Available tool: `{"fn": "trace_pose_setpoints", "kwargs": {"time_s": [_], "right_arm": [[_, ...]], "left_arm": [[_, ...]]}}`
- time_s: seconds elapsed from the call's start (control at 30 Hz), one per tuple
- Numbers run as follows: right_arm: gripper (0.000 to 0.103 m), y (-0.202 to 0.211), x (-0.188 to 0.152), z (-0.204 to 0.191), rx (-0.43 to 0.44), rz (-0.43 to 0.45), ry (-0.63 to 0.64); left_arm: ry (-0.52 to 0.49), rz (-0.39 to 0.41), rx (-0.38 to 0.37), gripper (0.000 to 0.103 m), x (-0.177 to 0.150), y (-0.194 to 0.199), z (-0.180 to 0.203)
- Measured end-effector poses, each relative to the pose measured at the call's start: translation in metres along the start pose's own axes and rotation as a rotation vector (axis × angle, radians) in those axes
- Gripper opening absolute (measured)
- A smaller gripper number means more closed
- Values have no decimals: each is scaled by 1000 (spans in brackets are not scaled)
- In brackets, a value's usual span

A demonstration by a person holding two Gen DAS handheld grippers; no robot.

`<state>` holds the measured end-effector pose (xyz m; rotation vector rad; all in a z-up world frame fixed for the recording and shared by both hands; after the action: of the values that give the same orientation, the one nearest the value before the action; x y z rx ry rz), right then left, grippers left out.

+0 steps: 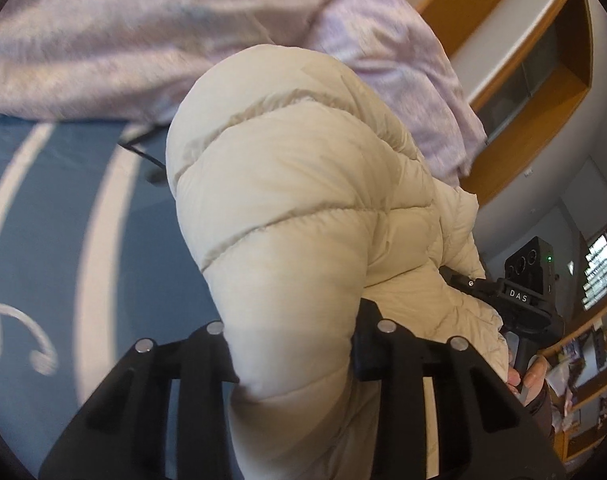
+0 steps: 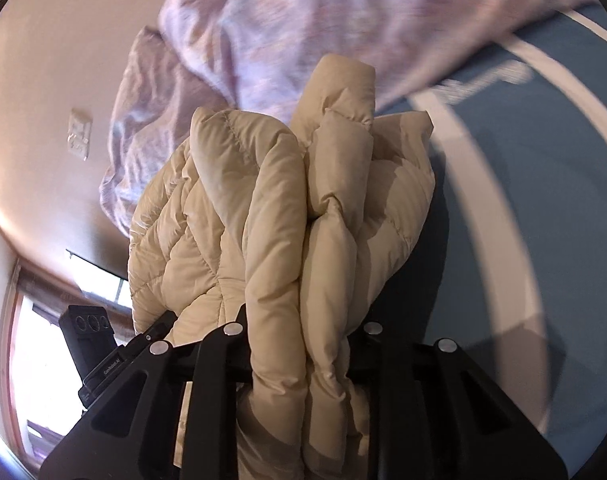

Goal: Fold large clothes

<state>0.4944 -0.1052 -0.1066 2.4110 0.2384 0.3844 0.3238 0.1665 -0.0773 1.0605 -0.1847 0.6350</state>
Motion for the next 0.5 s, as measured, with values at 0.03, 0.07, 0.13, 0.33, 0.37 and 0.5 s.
{"fn": "trace_pose_setpoints", "kwargs": {"time_s": [0.03, 0.07, 0.13, 0.33, 0.37, 0.5], "right_arm": [[24, -9, 6, -9, -1, -5, 22], [24, -17, 10, -16, -3, -9, 39], [24, -32, 18, -28, -10, -17, 70], [23, -73, 34, -52, -46, -40, 143], [23, -82, 36, -52, -66, -49, 145], [24, -97, 37, -42, -101, -50, 126]], "left_arm": [[6, 11, 10, 34, 3, 5, -6], [15, 23, 24, 35, 6, 11, -14], [32, 38, 43, 35, 10, 20, -29], [67, 64, 132, 36, 19, 34, -67], [67, 56, 162, 37, 20, 30, -73], [59, 38, 220, 46, 21, 14, -89]]}}
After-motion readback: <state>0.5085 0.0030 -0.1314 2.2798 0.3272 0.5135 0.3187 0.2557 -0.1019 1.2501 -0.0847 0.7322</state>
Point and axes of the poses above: each gripper's, at about its wrist camera, not at the fingertips, and y roughly against the way its jaws point, z to its right, x to its top, the point moved 2 cm from there along -y, roughly the way its jaws point, and after that the axes turned 15 degrees about -z, right-handed, at the moved point
